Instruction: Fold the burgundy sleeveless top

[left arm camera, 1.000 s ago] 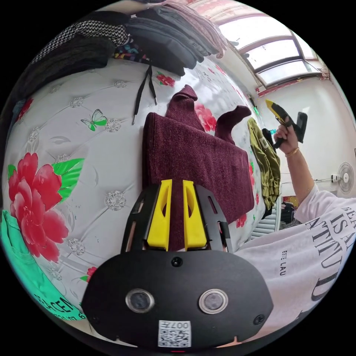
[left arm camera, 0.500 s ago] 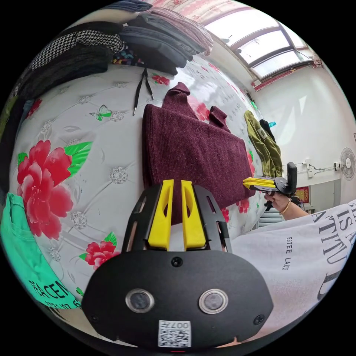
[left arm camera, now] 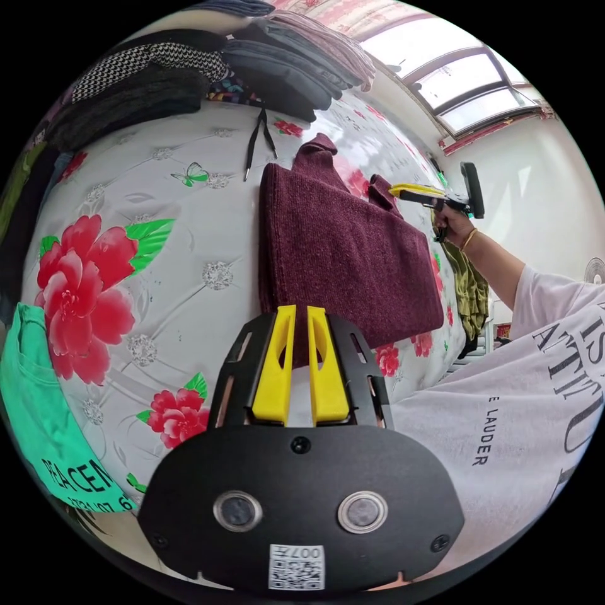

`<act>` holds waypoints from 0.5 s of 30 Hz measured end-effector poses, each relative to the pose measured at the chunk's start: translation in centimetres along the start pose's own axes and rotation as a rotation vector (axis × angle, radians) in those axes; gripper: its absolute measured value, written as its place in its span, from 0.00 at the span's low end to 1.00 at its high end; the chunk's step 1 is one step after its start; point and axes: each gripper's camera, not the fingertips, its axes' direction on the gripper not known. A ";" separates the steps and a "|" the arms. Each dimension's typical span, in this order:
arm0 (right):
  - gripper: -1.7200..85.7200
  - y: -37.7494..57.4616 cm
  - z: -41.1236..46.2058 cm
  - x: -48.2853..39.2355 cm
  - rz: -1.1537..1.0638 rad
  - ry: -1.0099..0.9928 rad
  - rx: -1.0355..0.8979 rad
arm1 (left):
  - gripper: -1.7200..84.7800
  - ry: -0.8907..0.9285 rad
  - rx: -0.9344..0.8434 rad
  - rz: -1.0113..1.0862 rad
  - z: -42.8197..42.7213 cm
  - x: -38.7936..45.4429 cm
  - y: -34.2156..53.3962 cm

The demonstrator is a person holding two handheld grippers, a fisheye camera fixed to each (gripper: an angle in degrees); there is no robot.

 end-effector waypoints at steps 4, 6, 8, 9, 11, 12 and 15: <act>0.05 0.8 4.9 -3.4 -0.044 0.122 -0.130 | 0.06 0.014 -0.024 -0.022 1.0 -0.6 -0.5; 0.04 1.1 3.6 -3.4 -0.025 0.197 -0.088 | 0.06 0.011 -0.029 -0.017 0.9 -0.5 -0.9; 0.03 1.0 -0.3 -3.1 -0.002 0.203 -0.071 | 0.06 0.003 -0.017 -0.009 0.5 -0.3 -1.0; 0.03 1.1 -1.7 -3.4 -0.018 0.190 -0.046 | 0.05 0.001 -0.009 -0.008 0.2 -0.2 -1.0; 0.02 2.2 -7.5 -5.8 -0.110 0.109 0.032 | 0.05 0.002 -0.002 -0.009 -0.1 0.0 -0.7; 0.02 2.7 -8.8 -6.6 -0.136 0.085 0.037 | 0.05 0.002 0.001 -0.006 -0.2 0.1 -0.4; 0.02 6.0 -12.9 -11.6 -0.262 0.003 0.020 | 0.04 -0.001 0.001 0.001 -0.4 0.5 0.5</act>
